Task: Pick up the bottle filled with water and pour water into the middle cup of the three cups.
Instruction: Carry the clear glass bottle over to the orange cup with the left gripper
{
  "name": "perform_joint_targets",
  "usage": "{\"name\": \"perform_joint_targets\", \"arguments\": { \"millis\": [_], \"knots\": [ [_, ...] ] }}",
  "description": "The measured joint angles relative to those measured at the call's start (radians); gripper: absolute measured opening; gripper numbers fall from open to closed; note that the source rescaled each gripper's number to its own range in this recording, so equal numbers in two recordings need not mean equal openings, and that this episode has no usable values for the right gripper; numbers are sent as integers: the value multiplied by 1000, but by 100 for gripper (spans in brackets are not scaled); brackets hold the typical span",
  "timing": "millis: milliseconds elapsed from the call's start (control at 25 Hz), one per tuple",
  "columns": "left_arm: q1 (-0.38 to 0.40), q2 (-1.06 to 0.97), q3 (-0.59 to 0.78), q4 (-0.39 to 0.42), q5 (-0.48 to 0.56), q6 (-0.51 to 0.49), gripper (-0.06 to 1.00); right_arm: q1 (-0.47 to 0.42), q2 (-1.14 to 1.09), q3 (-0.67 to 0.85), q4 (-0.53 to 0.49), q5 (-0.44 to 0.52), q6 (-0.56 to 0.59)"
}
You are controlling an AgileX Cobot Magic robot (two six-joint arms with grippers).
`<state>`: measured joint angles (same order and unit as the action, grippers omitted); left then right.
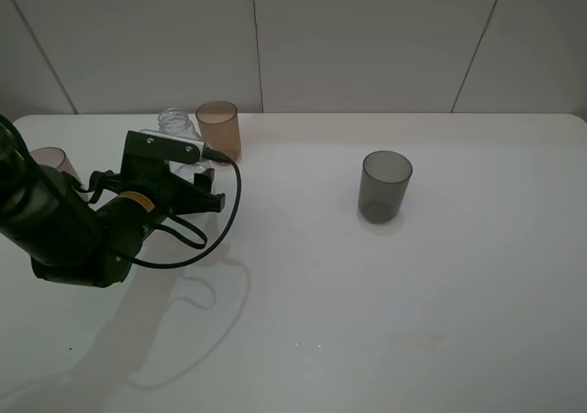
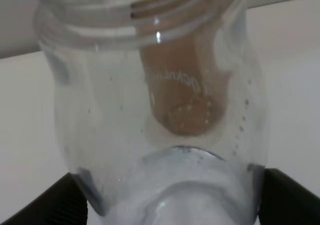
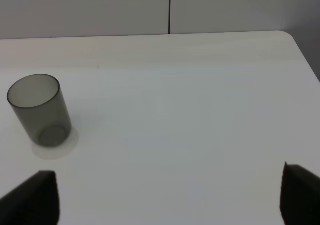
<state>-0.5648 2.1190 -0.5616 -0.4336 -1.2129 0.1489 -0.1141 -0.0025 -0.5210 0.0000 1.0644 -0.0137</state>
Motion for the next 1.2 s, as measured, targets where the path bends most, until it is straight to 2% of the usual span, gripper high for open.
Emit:
{"name": "perform_joint_targets", "arguments": {
  "millis": [1200],
  "knots": [
    [21, 119, -129, 39, -1, 0, 54, 0, 0, 0, 0, 0, 0]
  ]
}}
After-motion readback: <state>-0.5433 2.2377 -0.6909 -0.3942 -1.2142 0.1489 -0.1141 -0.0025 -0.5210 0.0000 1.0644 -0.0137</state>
